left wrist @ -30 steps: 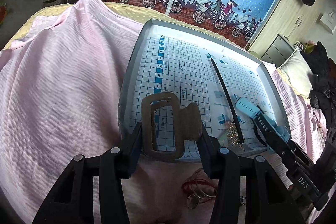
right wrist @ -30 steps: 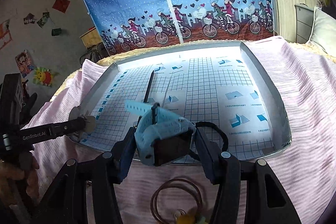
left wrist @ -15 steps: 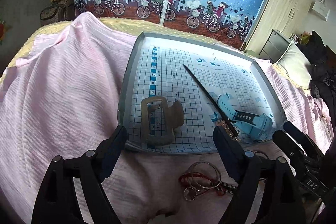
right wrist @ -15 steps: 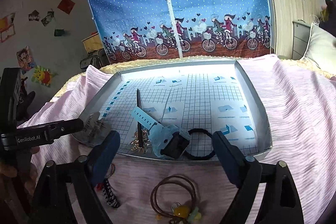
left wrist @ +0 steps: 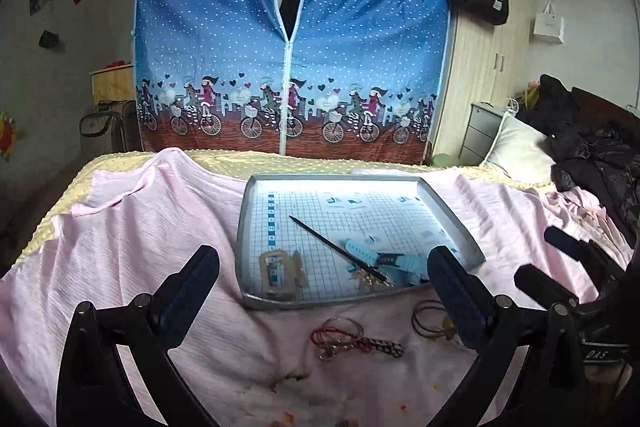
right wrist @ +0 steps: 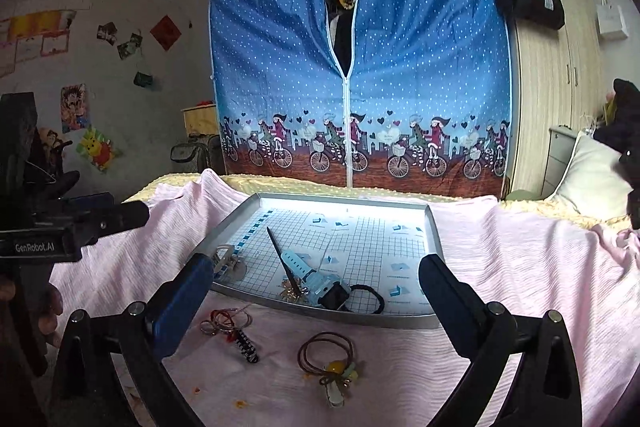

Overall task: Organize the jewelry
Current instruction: 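Lift both open tools up and away from the tray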

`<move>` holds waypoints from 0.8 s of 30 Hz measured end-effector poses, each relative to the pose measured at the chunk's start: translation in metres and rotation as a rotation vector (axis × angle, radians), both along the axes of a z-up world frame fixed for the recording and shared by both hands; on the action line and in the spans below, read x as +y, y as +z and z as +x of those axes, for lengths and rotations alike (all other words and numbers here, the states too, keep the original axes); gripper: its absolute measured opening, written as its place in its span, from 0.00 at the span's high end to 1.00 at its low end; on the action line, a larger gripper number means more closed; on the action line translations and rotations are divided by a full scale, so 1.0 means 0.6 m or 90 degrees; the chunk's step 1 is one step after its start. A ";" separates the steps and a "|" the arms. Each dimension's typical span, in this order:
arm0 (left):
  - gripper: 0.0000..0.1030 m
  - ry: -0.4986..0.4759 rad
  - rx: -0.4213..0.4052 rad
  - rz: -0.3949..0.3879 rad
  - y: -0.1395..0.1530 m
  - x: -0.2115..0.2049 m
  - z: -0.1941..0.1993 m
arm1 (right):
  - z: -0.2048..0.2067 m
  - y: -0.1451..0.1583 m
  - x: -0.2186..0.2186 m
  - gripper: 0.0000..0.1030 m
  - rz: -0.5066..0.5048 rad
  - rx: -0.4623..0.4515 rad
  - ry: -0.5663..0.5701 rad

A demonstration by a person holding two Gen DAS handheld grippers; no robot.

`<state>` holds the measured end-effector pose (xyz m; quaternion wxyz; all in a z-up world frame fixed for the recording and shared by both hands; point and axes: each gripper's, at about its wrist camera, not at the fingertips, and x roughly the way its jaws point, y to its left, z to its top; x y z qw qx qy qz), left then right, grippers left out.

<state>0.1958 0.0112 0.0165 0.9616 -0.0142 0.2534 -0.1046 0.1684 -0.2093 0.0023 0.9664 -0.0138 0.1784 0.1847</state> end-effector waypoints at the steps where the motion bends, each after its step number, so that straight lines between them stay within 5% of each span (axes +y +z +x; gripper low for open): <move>1: 0.01 -0.001 -0.002 0.014 0.002 -0.005 -0.014 | -0.012 0.006 -0.002 0.00 -0.004 -0.010 -0.003; 5: 0.01 0.044 -0.013 0.070 0.007 -0.015 -0.055 | -0.060 0.014 -0.021 0.00 0.002 -0.022 -0.013; 11: 0.01 0.081 -0.030 0.029 0.010 0.002 -0.125 | -0.121 0.005 -0.043 0.00 -0.003 -0.001 -0.030; 24: 0.01 0.065 0.077 0.068 -0.040 -0.038 -0.180 | -0.152 -0.039 -0.042 0.00 -0.024 0.139 -0.048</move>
